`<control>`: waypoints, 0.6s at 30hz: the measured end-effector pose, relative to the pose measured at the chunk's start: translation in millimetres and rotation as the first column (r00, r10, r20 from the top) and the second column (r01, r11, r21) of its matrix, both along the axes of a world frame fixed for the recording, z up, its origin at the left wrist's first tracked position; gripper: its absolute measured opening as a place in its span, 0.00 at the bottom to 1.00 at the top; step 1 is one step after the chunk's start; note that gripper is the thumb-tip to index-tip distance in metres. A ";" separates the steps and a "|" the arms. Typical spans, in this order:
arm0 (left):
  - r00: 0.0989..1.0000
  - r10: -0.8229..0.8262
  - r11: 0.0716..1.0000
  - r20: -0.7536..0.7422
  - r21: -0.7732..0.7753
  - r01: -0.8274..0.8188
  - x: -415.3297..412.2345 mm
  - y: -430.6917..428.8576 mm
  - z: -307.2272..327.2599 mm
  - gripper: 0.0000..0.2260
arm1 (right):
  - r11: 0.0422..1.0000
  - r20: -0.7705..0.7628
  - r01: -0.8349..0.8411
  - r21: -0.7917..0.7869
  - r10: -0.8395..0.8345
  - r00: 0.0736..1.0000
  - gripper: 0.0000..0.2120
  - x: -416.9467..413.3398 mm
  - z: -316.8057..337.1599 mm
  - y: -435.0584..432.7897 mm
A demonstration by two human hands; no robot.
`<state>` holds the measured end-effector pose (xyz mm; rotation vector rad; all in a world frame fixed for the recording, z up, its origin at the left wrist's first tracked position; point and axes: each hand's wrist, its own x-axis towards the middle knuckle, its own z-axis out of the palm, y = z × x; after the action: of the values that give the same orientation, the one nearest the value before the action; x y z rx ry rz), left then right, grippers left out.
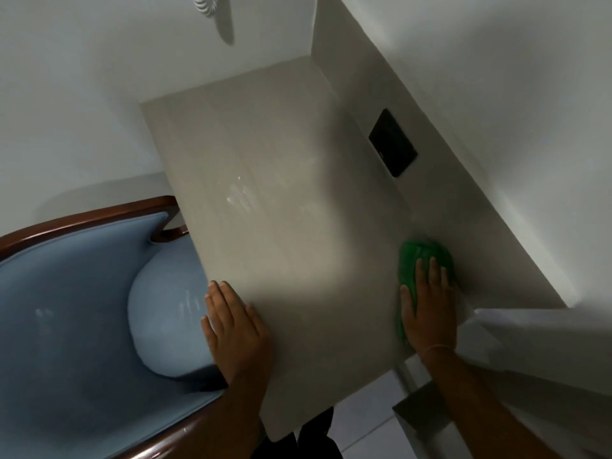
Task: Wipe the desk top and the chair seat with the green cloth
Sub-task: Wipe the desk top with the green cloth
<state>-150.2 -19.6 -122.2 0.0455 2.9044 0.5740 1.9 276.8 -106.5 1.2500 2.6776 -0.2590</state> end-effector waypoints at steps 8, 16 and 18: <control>0.995 0.074 0.997 -0.065 -0.003 -0.074 -82.1 27.1 -4.1 0.28 | 0.988 -0.075 -0.140 0.060 0.145 0.987 0.33 -144.5 0.6 28.6; 0.976 0.192 0.981 -0.104 -0.006 -0.194 -155.2 54.0 -6.3 0.27 | 0.883 -0.192 -0.465 0.061 0.467 0.863 0.30 -312.0 -5.8 -55.6; 0.973 0.210 0.978 -0.095 0.006 -0.210 -164.2 59.3 -4.0 0.27 | 0.791 -0.221 -0.609 0.051 0.604 0.766 0.30 -314.9 -11.4 -97.9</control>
<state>-314.4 39.7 -126.2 -0.2451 3.0247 0.6153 -313.0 179.0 -117.9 0.2904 3.0823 -0.3484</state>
